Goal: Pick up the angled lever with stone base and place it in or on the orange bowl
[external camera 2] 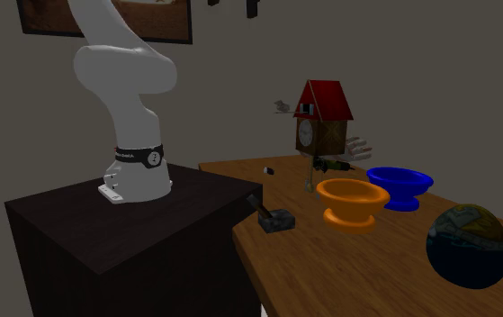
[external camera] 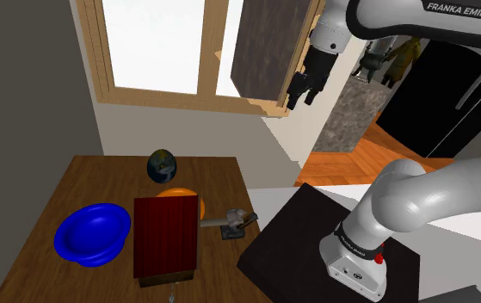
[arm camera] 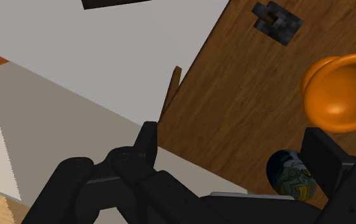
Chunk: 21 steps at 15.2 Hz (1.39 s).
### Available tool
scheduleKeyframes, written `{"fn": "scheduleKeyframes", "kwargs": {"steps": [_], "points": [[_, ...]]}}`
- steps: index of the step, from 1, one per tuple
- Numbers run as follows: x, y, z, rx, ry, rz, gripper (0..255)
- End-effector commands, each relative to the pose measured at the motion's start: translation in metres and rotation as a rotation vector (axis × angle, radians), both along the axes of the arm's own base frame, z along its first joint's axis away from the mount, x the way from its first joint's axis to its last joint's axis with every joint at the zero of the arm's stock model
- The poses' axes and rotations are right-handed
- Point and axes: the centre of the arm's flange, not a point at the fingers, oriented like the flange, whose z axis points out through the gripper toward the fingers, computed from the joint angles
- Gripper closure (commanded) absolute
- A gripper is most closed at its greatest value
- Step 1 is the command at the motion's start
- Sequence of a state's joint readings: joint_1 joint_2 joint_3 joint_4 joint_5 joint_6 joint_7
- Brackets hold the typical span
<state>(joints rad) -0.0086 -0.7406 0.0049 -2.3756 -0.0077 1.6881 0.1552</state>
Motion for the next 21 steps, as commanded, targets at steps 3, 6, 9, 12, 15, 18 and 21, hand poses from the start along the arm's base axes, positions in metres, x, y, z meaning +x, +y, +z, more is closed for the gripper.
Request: {"fn": "scheduleKeyframes", "kwargs": {"steps": [3,6,9,12,15,18,21], "points": [[0.005,0.007,-0.025,0.001,0.005,0.062,0],[0.012,0.019,-0.062,0.004,0.012,0.155,0],[0.018,0.032,-0.099,0.006,0.019,0.247,0],[0.022,0.045,-0.136,0.008,0.026,0.34,0],[0.024,0.058,-0.173,0.01,0.033,0.433,0],[0.025,0.072,-0.21,0.012,0.04,0.526,0],[0.025,0.086,-0.246,0.014,0.047,0.618,0]]}}
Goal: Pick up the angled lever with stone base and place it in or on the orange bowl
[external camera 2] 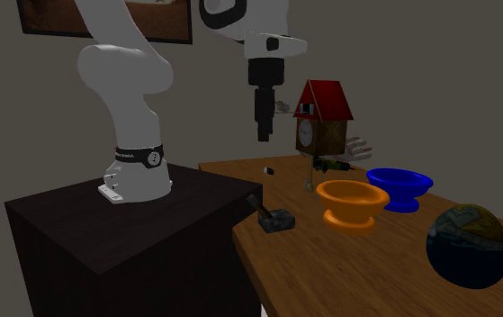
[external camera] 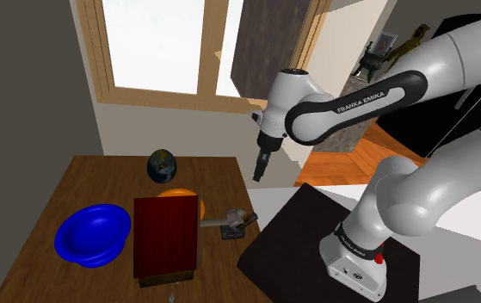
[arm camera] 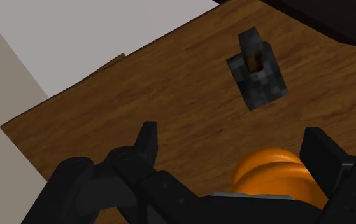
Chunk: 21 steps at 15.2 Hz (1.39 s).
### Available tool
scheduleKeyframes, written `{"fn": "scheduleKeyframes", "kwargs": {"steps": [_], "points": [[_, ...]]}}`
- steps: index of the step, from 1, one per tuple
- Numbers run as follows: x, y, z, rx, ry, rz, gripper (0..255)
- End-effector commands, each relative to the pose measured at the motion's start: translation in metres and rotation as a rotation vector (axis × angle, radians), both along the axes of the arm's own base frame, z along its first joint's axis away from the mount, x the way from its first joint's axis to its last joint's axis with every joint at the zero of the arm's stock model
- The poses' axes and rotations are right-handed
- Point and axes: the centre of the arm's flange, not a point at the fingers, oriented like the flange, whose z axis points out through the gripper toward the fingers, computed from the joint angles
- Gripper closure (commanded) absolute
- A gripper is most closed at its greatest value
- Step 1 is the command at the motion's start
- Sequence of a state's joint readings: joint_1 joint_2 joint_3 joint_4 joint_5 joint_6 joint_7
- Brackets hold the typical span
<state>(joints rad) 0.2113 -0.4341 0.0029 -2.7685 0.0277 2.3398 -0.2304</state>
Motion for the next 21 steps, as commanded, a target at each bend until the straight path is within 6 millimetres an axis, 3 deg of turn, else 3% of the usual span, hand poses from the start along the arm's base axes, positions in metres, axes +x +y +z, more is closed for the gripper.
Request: {"fn": "scheduleKeyframes", "kwargs": {"steps": [1,12,21], "points": [[-0.003,0.011,-0.023,0.002,0.002,0.064,0],[-0.019,0.059,-0.158,0.01,0.029,0.405,0],[-0.021,0.06,-0.199,0.01,0.029,0.408,0]]}}
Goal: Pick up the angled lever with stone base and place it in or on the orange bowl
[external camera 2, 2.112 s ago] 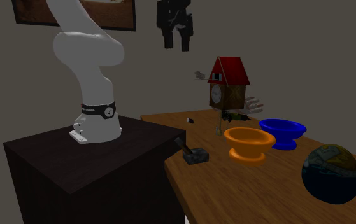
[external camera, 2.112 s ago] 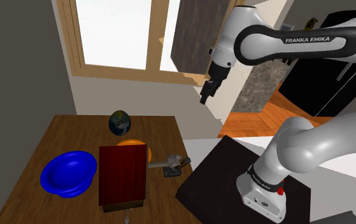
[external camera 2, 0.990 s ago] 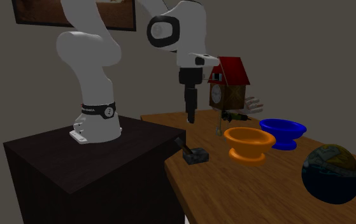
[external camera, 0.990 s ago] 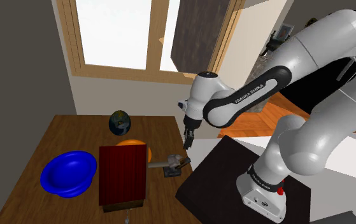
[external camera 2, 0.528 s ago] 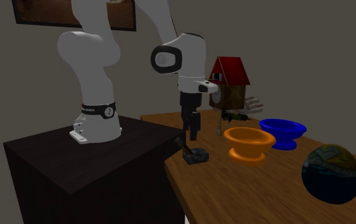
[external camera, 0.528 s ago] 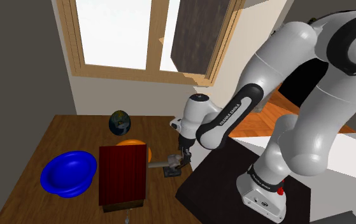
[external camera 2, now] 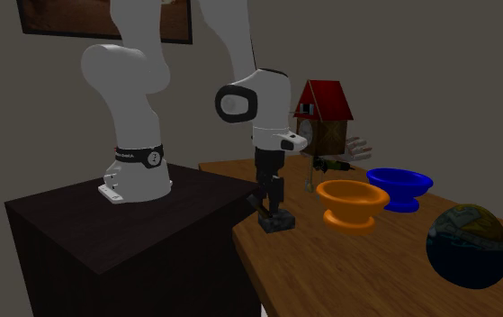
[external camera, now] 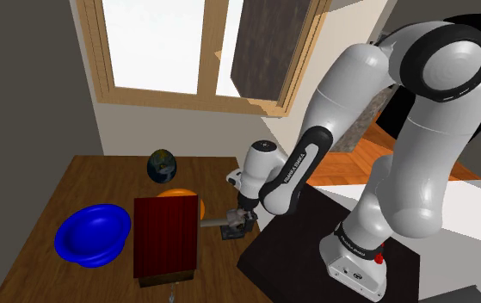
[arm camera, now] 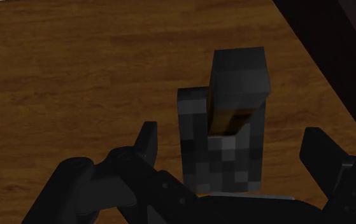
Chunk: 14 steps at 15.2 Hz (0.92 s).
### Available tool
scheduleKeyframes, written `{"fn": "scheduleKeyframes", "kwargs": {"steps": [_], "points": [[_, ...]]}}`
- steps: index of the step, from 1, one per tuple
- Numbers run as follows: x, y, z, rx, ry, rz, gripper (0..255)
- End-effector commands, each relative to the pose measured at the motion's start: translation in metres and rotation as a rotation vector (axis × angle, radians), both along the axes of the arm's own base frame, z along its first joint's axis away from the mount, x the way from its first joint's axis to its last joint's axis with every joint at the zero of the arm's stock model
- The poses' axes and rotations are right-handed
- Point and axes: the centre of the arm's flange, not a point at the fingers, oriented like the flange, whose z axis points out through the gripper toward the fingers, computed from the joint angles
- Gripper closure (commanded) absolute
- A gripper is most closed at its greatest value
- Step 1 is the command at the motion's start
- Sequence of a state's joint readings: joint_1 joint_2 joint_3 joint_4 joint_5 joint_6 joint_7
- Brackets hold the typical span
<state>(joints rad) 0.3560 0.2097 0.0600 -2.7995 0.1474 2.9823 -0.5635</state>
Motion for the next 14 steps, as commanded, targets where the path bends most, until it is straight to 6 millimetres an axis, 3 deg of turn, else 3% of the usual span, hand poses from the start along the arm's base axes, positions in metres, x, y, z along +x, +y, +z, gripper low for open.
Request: {"fn": "scheduleKeyframes", "kwargs": {"steps": [1,7,8,14], "points": [[-0.0003,-0.0008,-0.0033,0.0,-0.001,0.0,0],[-0.0002,-0.0008,-0.0032,0.0,-0.001,0.0,0],[-0.0002,-0.0008,-0.0032,0.0,-0.001,0.0,255],[-0.0002,-0.0007,-0.0032,0.0,-0.001,0.0,255]]}}
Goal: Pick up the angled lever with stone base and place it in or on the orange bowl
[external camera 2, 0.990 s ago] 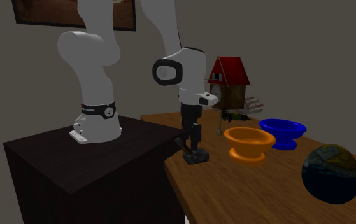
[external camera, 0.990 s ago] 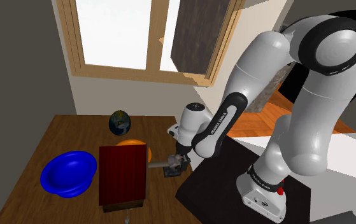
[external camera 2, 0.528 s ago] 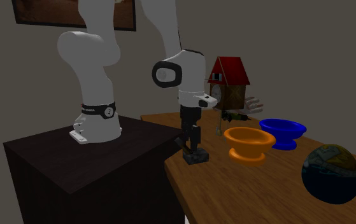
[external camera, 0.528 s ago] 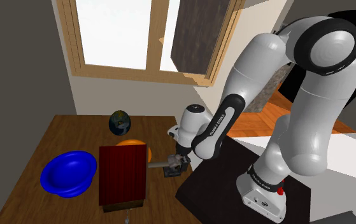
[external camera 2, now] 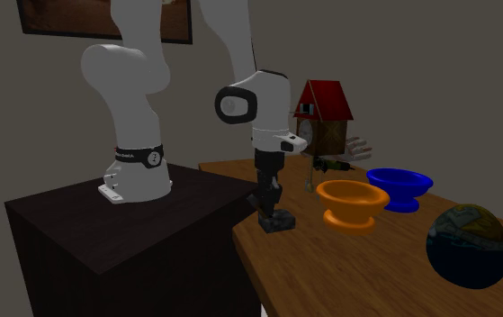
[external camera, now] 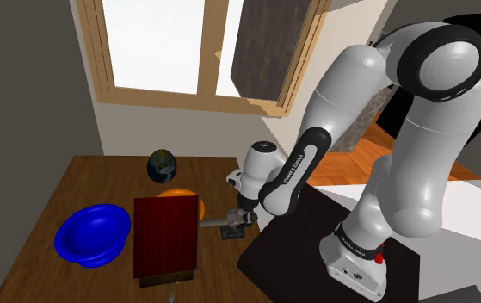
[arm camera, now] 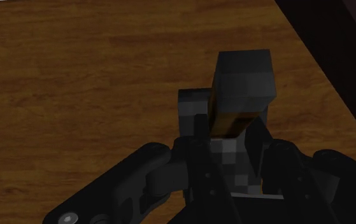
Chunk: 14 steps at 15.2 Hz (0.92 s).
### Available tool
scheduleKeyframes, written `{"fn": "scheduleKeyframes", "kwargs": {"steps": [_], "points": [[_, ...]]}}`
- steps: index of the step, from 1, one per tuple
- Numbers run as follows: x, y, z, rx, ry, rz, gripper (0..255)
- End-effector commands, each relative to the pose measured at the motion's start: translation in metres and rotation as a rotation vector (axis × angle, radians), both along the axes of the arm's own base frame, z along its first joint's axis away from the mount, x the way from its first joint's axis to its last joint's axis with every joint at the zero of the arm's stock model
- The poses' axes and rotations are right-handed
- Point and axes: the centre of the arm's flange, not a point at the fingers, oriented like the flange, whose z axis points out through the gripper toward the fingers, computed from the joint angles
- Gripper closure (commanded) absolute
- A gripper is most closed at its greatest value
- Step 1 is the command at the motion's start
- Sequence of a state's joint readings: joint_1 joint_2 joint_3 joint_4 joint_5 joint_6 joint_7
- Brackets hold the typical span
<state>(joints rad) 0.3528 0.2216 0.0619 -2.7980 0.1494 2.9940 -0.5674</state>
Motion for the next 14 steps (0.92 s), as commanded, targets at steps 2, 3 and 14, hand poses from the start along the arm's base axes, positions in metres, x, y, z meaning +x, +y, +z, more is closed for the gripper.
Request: {"fn": "scheduleKeyframes", "kwargs": {"steps": [2,3,14], "points": [[0.0,0.0,0.0,0.0,0.001,0.0,255],[0.0,0.0,0.0,0.0,0.001,0.0,255],[0.0,0.0,0.058,0.0,0.001,0.0,255]]}}
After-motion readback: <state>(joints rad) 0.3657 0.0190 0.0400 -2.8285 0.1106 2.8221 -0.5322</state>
